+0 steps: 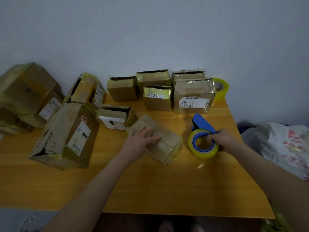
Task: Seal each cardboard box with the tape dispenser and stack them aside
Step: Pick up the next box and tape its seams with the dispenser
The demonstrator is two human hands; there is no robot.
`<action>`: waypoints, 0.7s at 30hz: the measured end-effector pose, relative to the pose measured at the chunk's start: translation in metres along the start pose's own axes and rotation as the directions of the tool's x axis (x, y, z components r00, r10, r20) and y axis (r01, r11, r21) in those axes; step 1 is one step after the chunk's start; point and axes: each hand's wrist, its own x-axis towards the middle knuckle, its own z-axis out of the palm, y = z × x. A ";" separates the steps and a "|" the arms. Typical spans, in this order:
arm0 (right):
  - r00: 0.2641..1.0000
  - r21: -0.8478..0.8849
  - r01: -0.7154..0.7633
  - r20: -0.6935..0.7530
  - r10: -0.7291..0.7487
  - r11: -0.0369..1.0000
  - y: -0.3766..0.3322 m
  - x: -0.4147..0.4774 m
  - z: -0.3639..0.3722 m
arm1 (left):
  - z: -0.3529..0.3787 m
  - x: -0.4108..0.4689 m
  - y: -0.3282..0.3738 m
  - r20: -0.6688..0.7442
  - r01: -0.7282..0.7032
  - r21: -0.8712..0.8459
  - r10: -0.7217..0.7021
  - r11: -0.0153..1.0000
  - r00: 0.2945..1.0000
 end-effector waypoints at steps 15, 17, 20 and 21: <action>0.963 0.157 0.201 0.150 -0.225 0.967 -0.014 -0.033 -0.026 | 0.005 0.012 0.034 0.155 -0.080 -0.195 0.111 0.978 0.982; 0.948 0.137 0.258 0.158 -0.278 0.956 -0.015 -0.039 -0.030 | 0.010 0.012 0.041 0.112 -0.075 -0.238 0.104 0.968 0.988; 0.921 0.098 0.332 0.181 -0.345 0.938 -0.021 -0.046 -0.033 | 0.018 0.012 0.052 0.030 -0.117 -0.303 0.133 0.946 0.991; 0.912 0.080 0.352 0.197 -0.361 0.933 -0.023 -0.048 -0.034 | 0.019 0.012 0.053 0.022 -0.134 -0.323 0.149 0.937 0.989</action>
